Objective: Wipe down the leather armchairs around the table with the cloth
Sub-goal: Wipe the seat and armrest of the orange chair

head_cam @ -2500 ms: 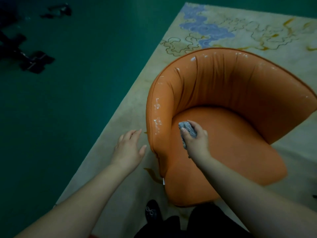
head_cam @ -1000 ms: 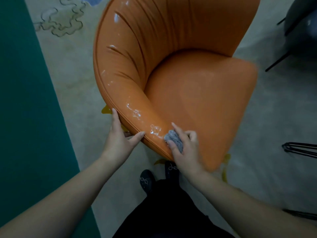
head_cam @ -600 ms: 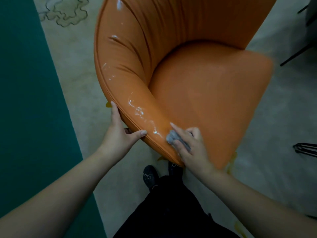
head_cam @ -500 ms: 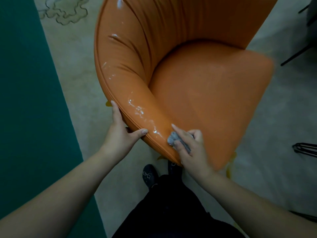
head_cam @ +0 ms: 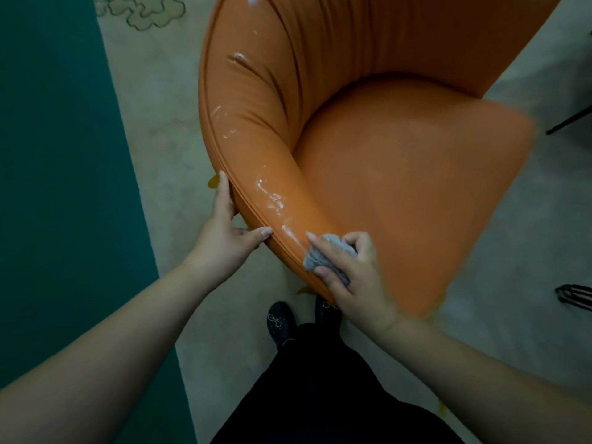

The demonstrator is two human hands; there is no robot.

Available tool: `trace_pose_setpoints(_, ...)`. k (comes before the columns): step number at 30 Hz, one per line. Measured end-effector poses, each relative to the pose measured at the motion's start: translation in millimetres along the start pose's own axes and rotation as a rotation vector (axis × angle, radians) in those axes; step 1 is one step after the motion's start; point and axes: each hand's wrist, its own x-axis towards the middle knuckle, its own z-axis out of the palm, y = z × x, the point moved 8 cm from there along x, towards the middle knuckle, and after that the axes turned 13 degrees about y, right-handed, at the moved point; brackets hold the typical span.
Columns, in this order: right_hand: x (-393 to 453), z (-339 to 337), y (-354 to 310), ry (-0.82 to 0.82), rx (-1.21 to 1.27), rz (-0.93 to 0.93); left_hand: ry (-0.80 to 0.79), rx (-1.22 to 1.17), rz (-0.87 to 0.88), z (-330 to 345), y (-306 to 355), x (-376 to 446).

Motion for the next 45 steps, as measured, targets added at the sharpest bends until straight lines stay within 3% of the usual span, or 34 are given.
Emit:
trace_pose_setpoints(7,73,49,-30,-0.09,-0.026,-0.043,-0.005,-0.011,-0.034,-1,-2,1)
trace_pose_setpoints(11,38,22,-20,-0.083,0.006,-0.125,-0.022,-0.025,-0.055,-5,-2,-1)
trace_pose_setpoints(15,15,12,-9,-0.074,0.0,-0.074,-0.017,-0.046,-0.076,-7,-1,-1)
trace_pose_setpoints(23,130,79,-44,-0.055,-0.073,-0.097,0.095,-0.131,-0.106,-26,3,19)
trace_pose_setpoints(30,58,41,-33,-0.056,-0.055,-0.212,0.061,-0.118,-0.094,-40,10,45)
trace_pose_setpoints(39,188,113,-78,-0.036,-0.169,-0.125,-0.036,-0.104,-0.082,-54,17,81)
trace_pose_setpoints(45,113,80,-56,-0.108,-0.104,-0.115,-0.049,0.021,-0.003,-48,23,72)
